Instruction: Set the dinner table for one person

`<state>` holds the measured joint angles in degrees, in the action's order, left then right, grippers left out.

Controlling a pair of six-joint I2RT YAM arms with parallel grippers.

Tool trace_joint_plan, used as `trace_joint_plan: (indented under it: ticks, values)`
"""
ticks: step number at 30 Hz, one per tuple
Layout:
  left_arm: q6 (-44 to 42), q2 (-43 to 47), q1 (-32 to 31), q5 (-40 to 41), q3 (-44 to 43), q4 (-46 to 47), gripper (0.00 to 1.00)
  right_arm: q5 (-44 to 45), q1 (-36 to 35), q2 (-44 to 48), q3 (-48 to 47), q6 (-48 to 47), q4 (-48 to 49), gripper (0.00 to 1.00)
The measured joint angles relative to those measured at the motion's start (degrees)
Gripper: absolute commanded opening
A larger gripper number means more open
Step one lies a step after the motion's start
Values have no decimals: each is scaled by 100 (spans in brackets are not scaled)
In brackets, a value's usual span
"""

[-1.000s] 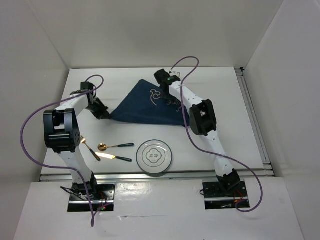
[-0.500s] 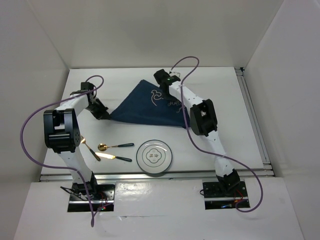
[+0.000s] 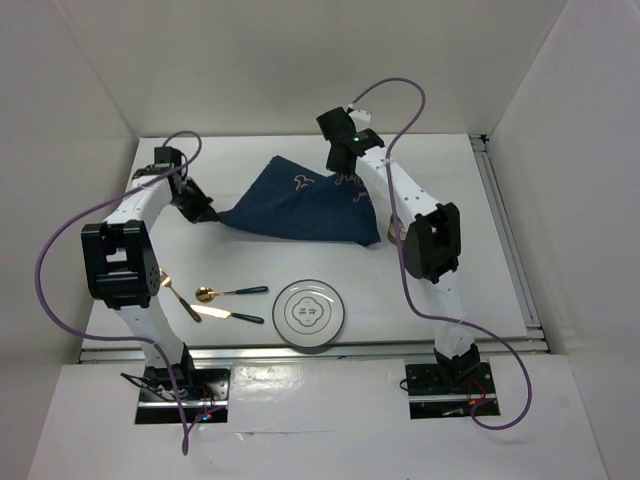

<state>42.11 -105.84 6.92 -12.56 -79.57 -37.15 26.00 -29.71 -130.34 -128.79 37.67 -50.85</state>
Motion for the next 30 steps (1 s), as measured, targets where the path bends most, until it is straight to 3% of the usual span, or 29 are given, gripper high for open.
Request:
trace_joint_plan:
  ticks: [4,9,13,15,20,24,25,26,27,28,30]
  values:
    - [15,-138,0,-197,-1045,-352,0,-216,83,330,-2,-402,560,0]
    - [24,-560,0,-511,-3305,-564,0,-551,278,835,-2,-931,1440,0]
    - [26,-546,85,-892,-4245,-649,0,-710,372,1495,146,-1226,1987,0]
    - [31,-426,203,-1108,-4308,-616,0,-772,398,2057,498,-1329,2240,0]
    - [28,184,525,-1545,-3491,-514,0,-1222,448,3423,1578,-1401,2736,0]
    - [7,367,568,-1694,-3106,-476,0,-1746,463,3346,1589,-1357,2699,0]
    - [-2,389,562,-1705,-2992,-483,0,-1886,466,3193,1589,-1346,2658,2]
    - [-20,407,557,-1696,-2857,-501,0,-2068,463,2964,1585,-1329,2573,11]
    - [-33,424,546,-1672,-2682,-501,0,-2218,459,2732,1578,-1303,2485,21]
    - [-48,468,535,-1620,-2455,-485,0,-2398,455,2382,1541,-1296,2341,40]
    - [-118,551,527,-1528,-2028,-529,0,-2610,433,1692,1414,-1307,2037,59]
